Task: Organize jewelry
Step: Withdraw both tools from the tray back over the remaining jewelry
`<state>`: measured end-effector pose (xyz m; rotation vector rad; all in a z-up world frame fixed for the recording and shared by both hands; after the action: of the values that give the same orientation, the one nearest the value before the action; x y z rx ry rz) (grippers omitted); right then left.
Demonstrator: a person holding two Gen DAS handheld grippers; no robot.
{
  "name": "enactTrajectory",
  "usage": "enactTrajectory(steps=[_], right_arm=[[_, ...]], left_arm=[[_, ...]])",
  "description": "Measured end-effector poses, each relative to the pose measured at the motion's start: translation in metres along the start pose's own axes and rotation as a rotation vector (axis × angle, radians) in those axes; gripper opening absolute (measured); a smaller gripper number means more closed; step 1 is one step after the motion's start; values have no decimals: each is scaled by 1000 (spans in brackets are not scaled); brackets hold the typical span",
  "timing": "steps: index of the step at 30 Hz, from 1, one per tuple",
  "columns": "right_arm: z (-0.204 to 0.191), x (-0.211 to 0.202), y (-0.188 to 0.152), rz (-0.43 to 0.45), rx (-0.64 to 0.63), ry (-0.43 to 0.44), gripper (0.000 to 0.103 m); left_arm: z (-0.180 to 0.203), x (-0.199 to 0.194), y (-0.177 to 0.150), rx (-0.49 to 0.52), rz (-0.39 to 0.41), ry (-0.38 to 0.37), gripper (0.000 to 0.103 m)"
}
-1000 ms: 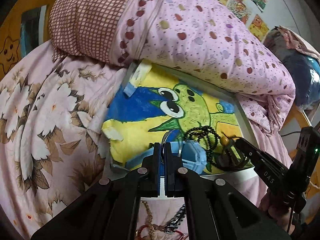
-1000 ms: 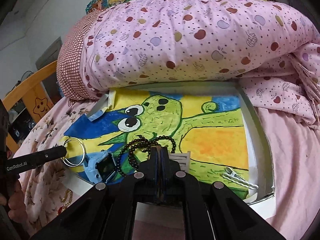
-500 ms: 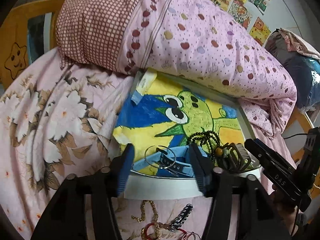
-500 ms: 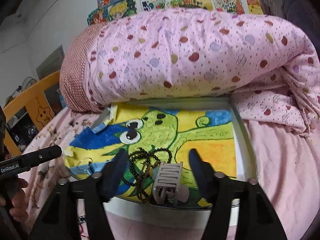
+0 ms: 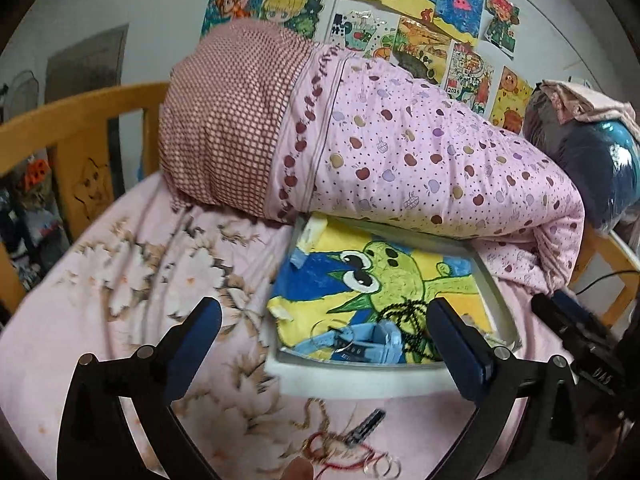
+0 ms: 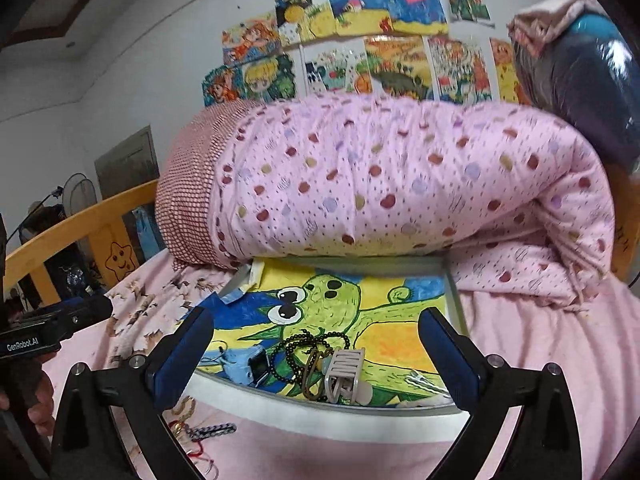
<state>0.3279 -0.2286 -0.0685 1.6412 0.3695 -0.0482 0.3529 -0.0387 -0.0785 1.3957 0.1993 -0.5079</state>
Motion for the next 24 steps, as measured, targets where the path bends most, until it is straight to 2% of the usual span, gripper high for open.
enactTrajectory(steps=[4, 8, 17, 24], right_arm=[[-6, -28, 0, 6, -27, 13, 103], [-13, -46, -9, -29, -45, 39, 103], [-30, -66, -46, -179, -38, 69, 103], [-45, -56, -82, -321, -68, 102, 103]], left_arm=[[-3, -26, 0, 20, 12, 17, 100], [-8, -52, -7, 20, -4, 20, 100], [-29, -95, -46, -23, -148, 67, 100], [-31, -94, -80, -26, -285, 94, 100]])
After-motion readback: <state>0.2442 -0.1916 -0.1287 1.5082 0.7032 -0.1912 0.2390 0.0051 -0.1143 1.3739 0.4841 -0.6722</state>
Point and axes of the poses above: each gripper's, at about its wrist camera, not at the fingertips, and x roughly the way its jaws point, z to its right, y to its top, the point moved 10 cm from there along x, roughly the way its jaws point, and after that the axes turned 7 degrees about z, right-handed, at the moved point
